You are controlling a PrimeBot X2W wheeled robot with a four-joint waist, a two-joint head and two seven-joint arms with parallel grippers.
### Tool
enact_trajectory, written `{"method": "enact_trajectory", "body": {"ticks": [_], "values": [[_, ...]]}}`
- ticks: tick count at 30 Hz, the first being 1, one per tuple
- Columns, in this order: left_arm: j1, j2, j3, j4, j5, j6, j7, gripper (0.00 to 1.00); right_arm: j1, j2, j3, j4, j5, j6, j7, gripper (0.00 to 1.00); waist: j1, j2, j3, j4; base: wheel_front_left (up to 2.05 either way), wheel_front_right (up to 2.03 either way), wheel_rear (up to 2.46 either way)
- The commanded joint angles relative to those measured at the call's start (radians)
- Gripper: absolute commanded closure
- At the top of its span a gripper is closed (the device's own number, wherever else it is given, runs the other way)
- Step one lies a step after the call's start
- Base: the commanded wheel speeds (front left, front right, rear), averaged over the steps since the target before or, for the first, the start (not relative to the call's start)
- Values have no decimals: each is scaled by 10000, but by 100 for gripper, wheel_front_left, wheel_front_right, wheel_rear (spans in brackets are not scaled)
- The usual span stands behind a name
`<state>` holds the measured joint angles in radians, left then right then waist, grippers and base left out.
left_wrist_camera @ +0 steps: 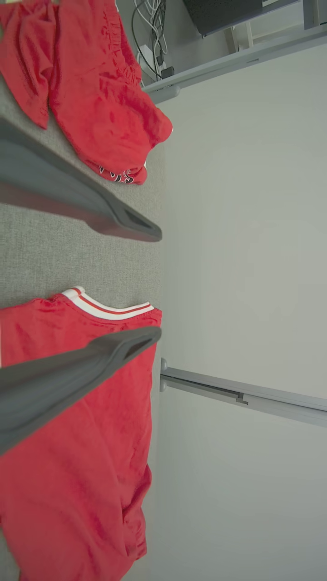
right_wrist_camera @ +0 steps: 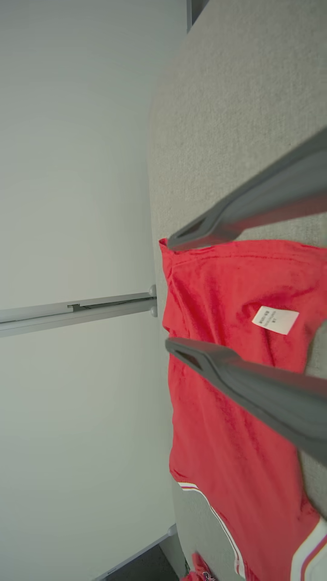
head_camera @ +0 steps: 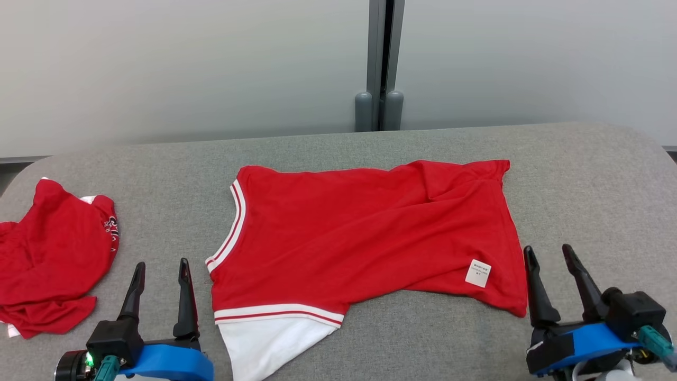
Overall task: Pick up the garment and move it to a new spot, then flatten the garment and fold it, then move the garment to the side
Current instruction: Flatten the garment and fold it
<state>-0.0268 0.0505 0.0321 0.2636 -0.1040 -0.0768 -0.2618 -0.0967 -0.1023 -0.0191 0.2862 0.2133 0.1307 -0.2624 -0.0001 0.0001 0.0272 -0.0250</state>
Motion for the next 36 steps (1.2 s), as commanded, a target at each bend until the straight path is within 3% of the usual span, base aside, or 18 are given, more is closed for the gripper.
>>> {"method": "enact_trajectory", "body": {"ticks": [1, 20, 36], "values": [[91, -3, 32, -27, 38, 63, -47, 0, 271, 63, 24, -161, -173, 1, -19, 0, 1, -1, -36, 1, 0, 0, 0], [138, -4, -111, 130, -110, 57, -47, 0, 869, 420, 3, -578, -593, 1, 523, 0, 1, -1, -91, 113, 0, 0, 0], [513, -2, -1861, 2181, -460, -405, -47, 0, 167, -165, -422, 2445, -294, 1, 131, 0, 1, -1, 215, 173, 0, 0, 0]]}}
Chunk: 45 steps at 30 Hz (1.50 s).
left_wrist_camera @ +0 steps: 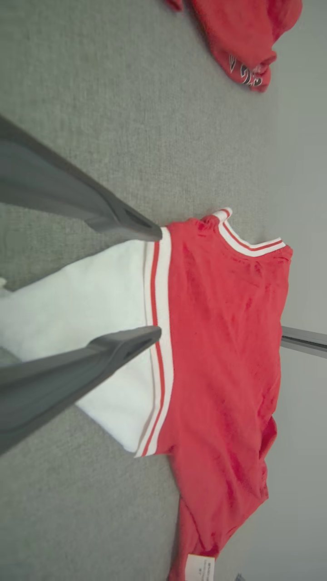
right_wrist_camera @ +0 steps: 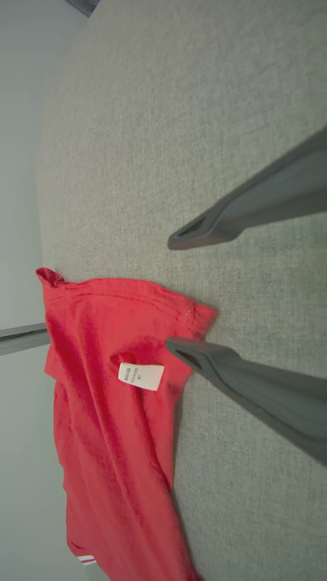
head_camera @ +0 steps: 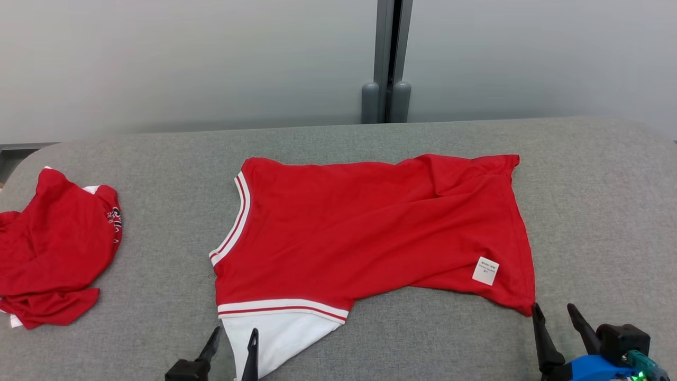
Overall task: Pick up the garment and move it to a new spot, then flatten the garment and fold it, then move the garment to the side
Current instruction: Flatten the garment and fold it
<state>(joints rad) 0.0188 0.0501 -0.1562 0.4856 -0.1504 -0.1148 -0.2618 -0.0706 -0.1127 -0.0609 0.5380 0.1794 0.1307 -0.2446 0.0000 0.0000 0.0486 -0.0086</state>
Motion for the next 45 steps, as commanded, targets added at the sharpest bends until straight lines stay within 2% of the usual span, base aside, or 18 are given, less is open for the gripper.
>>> {"method": "enact_trajectory", "body": {"ticks": [1, 11, 23, 35, 36, 37, 38, 39, 40, 45], "values": [[61, 5, -48, 43, -23, -54, -49, 0, -153, -102, 64, 125, 92, 1, -68, 0, 0, 0, 25, 15, 0, 0, 0], [338, 35, -556, 959, -536, -155, -38, 0, -796, -408, 740, 1446, 650, 1, -208, 0, 0, 0, 217, 115, 0, 0, 0], [-271, 144, -2025, 1320, -1633, -197, 0, 0, -1356, -731, 1756, 1940, 2086, 1, -218, 0, 0, 0, 438, 173, 0, 0, 0], [-928, 342, -2631, 1382, -2112, -189, -12, 0, -1822, -859, 2828, 2218, 3513, 1, -211, 0, 0, 0, 547, 128, 0, 0, 0], [-966, 345, -2635, 1393, -2137, -189, -13, 0, -1838, -880, 2910, 2199, 3567, 1, -211, 6, 0, 0, 548, 134, 0, 0, 0], [-990, 355, -2631, 1412, -2168, -189, -14, 0, -1866, -891, 2956, 2165, 3617, 1, -211, 54, 0, 0, 549, 138, 0, 0, 0], [-1032, 356, -2589, 1390, -2202, -189, -14, 51, -1907, -904, 2980, 2085, 3646, 1, -212, 89, 0, 0, 552, 141, 0, 0, 0], [-1068, 355, -2537, 1349, -2213, -190, -17, 76, -1913, -917, 2992, 2040, 3690, 1, -212, 100, 0, 0, 551, 143, 0, 0, 0], [-1086, 362, -2518, 1338, -2225, -190, -17, 98, -1898, -923, 3012, 2032, 3692, 1, -211, 100, 0, 0, 547, 145, 0, 0, 0], [-1142, 410, -2310, 1167, -2241, -190, -25, 100, -1827, -906, 3004, 1664, 3626, 1, -211, 100, 0, 0, 520, 157, 0, 0, 0]]}}
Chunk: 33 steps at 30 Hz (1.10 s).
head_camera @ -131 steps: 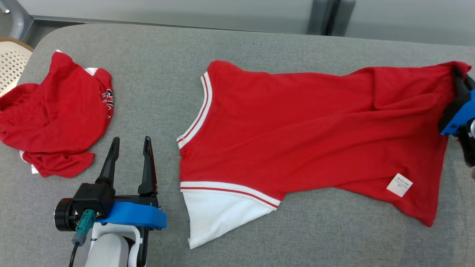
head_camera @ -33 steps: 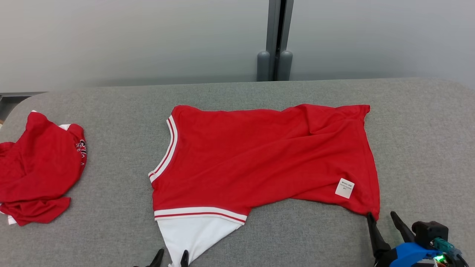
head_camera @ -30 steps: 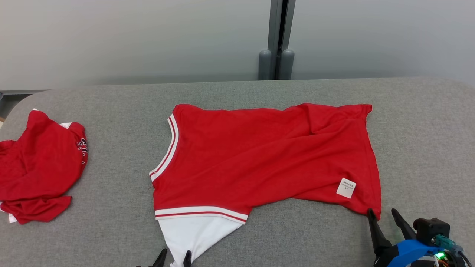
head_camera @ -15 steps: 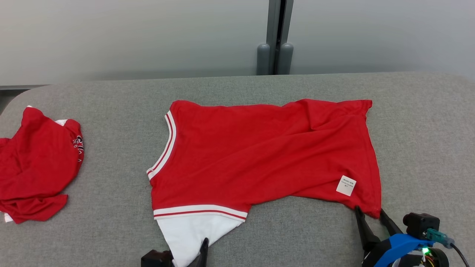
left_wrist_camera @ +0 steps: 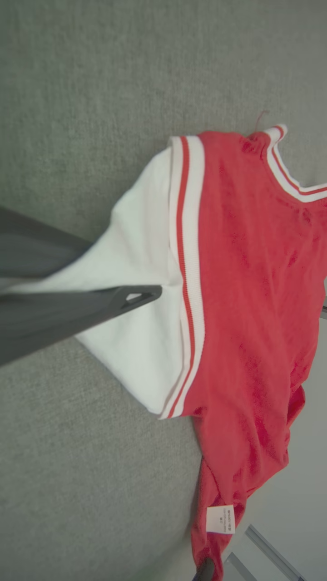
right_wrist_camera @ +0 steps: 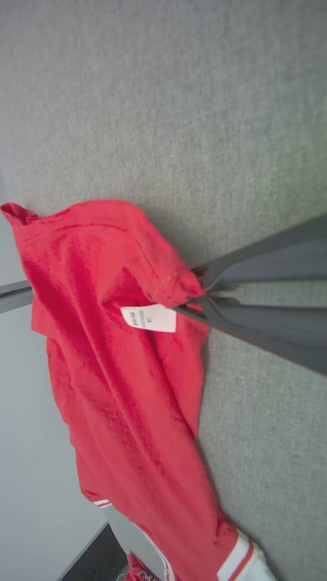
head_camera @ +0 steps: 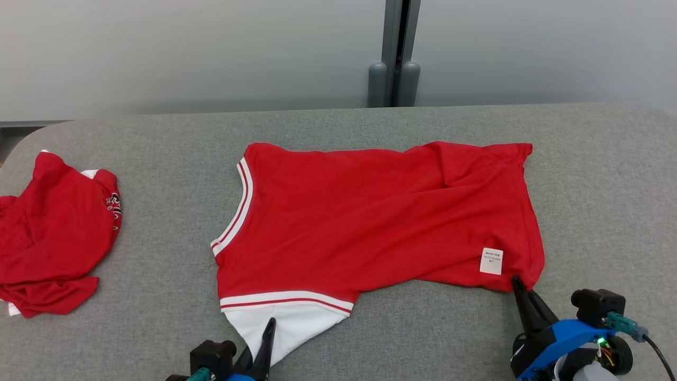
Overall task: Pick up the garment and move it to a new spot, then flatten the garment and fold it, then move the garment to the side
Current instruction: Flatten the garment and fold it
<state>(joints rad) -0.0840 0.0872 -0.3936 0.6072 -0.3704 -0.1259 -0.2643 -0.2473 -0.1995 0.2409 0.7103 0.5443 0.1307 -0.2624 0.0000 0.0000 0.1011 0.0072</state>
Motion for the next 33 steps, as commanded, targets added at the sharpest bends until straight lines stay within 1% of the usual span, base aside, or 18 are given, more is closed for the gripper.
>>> {"method": "enact_trajectory", "body": {"ticks": [1, 5, 11, 16, 19, 23, 26, 30, 33], "values": [[-111, 58, 145, -158, -32, -79, -2, 100, -6, -40, -44, -208, -28, 1, -34, 100, 0, 0, -15, 2, 0, 0, 0], [27, 159, 458, -606, -1, -79, -2, 100, 323, -97, -196, -908, -100, 1, -34, 100, 0, 0, -67, 4, 0, 0, 0], [-5, 337, 1040, -1629, -88, -78, -1, 100, 608, -221, -383, -2354, -384, 1, -35, 100, 0, 0, -87, -108, 0, 0, 0], [-597, 708, 1223, -2446, -265, -79, -2, 100, 141, -432, -376, -3292, -584, 1, -35, 100, 0, 0, 32, -219, 0, 0, 0], [-1301, 932, 1308, -2799, -503, -78, -2, 100, -336, -612, -261, -3633, -642, 1, -33, 100, 0, 0, 224, -252, 0, 0, 0], [-2741, 1249, 1318, -3101, -836, -78, 130, 100, -1614, -954, 99, -3678, -670, 1, -35, 100, 0, 0, 729, -355, 0, 0, 0], [-4021, 1461, 1283, -3213, -1206, -78, 446, 100, -2902, -1226, 435, -3417, -589, 1, -35, 100, 0, 0, 1275, -454, 0, 0, 0], [-6055, 1774, 1235, -3084, -1824, -78, 1031, 100, -4928, -1548, 895, -2749, -309, 1, -32, 100, 0, 0, 2122, -576, 0, 0, 0], [-7692, 2036, 1208, -2734, -2382, -78, 1510, 100, -6530, -1817, 1234, -2112, -114, 1, 52, 100, 0, 0, 2759, -641, 0, 0, 0]]}}
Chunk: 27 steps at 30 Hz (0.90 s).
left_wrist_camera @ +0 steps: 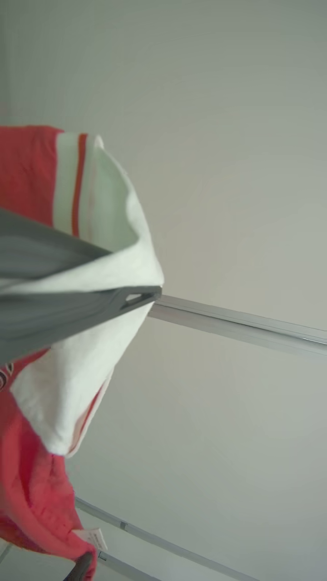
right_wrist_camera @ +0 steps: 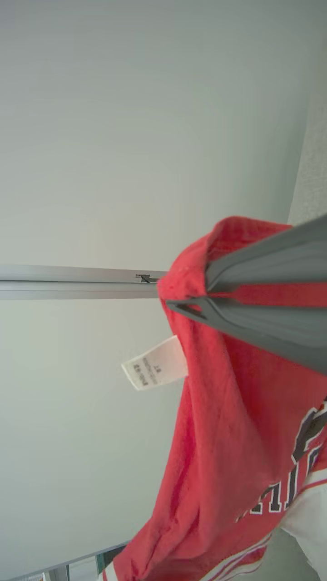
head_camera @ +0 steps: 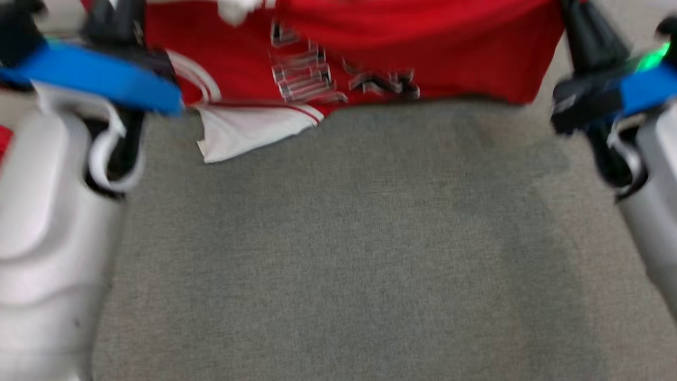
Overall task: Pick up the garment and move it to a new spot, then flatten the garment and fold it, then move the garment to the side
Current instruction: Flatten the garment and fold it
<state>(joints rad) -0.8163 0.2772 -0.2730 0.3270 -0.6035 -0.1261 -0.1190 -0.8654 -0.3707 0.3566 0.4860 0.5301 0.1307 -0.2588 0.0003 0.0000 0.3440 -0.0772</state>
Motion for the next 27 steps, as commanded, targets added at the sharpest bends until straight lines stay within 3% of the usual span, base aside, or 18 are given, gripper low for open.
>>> {"method": "enact_trajectory", "body": {"ticks": [1, 6, 14, 22, 27], "values": [[-957, 198, -6, 231, -257, -77, 187, 100, -855, -162, 180, 341, 134, 1, 85, 100, -3, 0, 538, 178, 0, 0, 0], [-3617, 348, -200, 1204, -962, -77, 734, 100, -3363, -438, 740, 1521, 527, -1, 346, 100, -3, 0, 1244, 52, 0, 0, 0], [-7002, 228, -583, 2848, -1299, -77, 817, 100, -6503, -47, 1125, 3516, 1124, 1, 178, 100, -3, 0, 1619, -273, 0, 0, 0], [-8370, 183, -1281, 3500, -1841, -77, 375, 100, -7550, 112, 1524, 4457, 1356, 1, -37, 100, -3, 0, 1644, -333, 0, 0, 0], [-8165, 313, -1860, 3734, -2461, -77, 153, 100, -7313, -2, 1923, 4426, 1583, 1, -69, 100, -3, 0, 1990, -194, 0, 0, 0]]}}
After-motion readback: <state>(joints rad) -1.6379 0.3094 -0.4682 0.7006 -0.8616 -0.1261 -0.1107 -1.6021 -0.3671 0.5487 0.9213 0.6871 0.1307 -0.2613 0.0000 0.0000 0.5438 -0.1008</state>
